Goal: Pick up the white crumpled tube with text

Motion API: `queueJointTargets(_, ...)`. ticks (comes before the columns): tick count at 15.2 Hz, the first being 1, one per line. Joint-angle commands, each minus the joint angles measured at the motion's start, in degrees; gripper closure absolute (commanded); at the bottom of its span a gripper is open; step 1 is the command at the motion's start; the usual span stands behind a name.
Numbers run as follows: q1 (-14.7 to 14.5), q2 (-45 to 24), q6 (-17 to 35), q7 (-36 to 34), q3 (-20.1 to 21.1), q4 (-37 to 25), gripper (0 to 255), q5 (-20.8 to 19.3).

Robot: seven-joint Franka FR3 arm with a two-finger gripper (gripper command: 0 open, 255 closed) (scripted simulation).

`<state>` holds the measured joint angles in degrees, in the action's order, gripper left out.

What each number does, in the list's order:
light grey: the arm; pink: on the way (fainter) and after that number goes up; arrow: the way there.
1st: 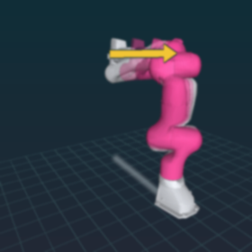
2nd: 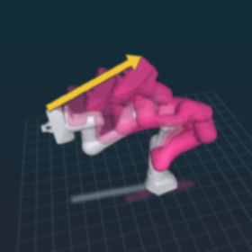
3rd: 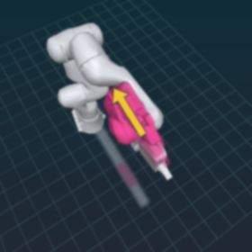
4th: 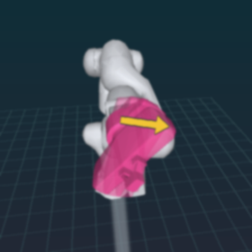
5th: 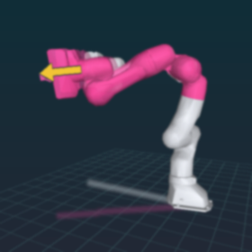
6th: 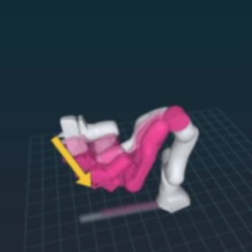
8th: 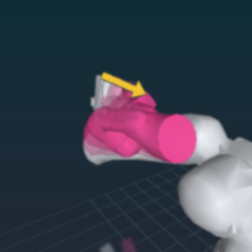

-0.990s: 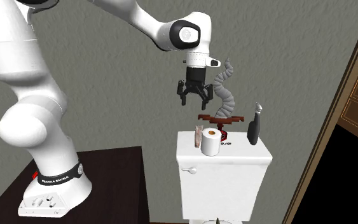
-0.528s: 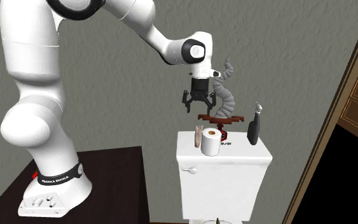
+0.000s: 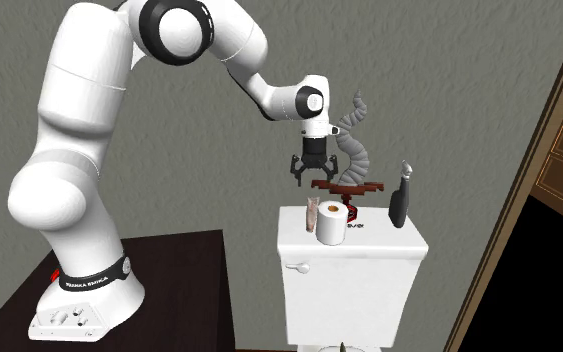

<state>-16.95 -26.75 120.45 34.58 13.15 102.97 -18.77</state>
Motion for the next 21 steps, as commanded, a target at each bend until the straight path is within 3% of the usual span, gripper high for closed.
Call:
queueJointTargets(1, -1.1, -3.3, 0.5, 0.9, 0.1, -2.4, 0, -1.6)
queueJointTargets(10, -1.5, -7.0, 4.5, -0.5, -0.7, -2.0, 0, -3.0)
queueJointTargets(11, -1.5, -7.0, 4.5, -0.4, -0.7, -2.0, 255, -3.0)
queueJointTargets(21, -1.5, -6.5, 4.0, -0.3, -0.6, -2.0, 255, -2.8)
